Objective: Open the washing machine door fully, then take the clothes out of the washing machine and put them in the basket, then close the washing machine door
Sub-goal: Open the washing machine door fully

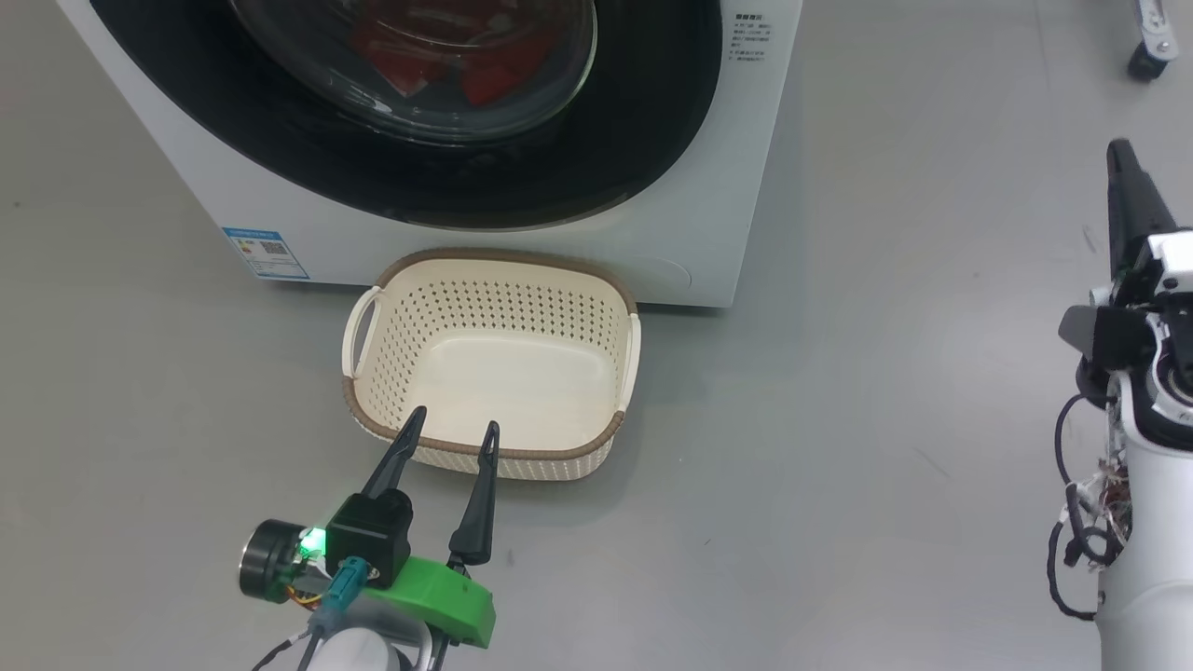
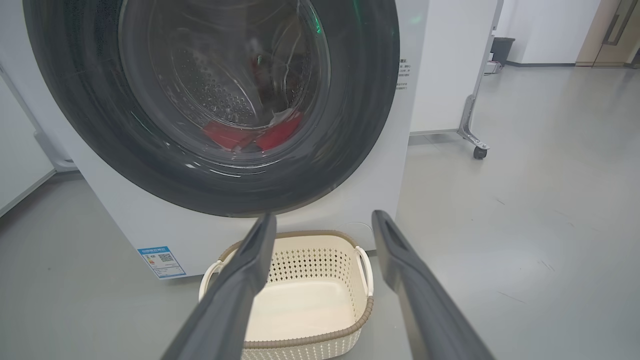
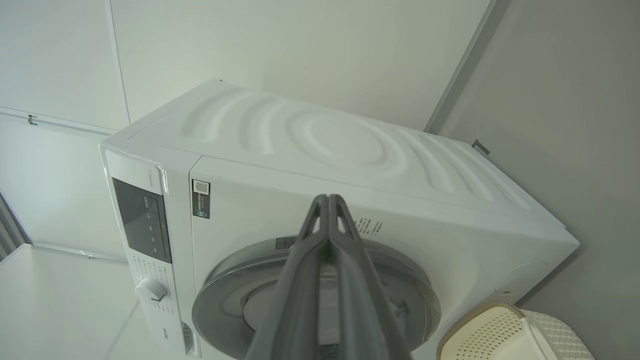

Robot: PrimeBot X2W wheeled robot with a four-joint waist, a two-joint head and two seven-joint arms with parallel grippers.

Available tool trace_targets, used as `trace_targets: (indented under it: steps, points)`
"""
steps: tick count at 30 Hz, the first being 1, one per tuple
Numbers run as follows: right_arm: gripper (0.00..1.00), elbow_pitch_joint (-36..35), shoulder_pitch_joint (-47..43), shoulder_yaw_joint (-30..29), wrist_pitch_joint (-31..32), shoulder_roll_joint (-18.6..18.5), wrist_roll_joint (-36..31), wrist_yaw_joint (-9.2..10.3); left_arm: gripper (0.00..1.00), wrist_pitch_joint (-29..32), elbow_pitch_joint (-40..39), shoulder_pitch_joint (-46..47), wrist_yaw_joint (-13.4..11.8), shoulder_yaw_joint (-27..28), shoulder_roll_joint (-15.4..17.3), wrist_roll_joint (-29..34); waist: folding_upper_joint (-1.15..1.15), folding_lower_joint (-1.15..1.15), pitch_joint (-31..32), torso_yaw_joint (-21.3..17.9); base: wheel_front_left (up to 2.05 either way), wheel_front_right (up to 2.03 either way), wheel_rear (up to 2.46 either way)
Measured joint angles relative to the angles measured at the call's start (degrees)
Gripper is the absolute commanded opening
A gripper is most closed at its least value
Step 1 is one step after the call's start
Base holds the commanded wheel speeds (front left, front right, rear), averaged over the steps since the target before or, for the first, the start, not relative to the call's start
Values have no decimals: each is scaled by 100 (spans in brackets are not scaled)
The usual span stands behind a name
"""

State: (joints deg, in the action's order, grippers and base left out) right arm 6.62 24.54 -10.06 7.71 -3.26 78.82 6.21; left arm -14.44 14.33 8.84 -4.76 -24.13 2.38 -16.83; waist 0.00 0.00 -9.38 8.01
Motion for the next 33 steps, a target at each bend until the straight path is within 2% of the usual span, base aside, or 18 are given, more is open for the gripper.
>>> trace_targets:
  steps: [5,17,25,33]
  points:
    - [0,60,508,-53,336,-105,341,52,100,0,-49,101,0,-110,0,-80,0,0,-199,137,0,0,0]
    - [0,539,1642,-52,880,-494,476,103,100,0,-245,396,-9,-399,-3,-326,0,0,-728,541,0,0,0]
    - [0,1216,2284,-63,1160,-396,845,103,100,0,-327,540,-51,-458,-8,-592,0,0,-1056,834,0,0,0]
    - [0,1896,2800,-57,1301,-386,940,104,100,0,-346,684,-58,-559,-12,-641,0,0,-1260,1089,0,0,0]
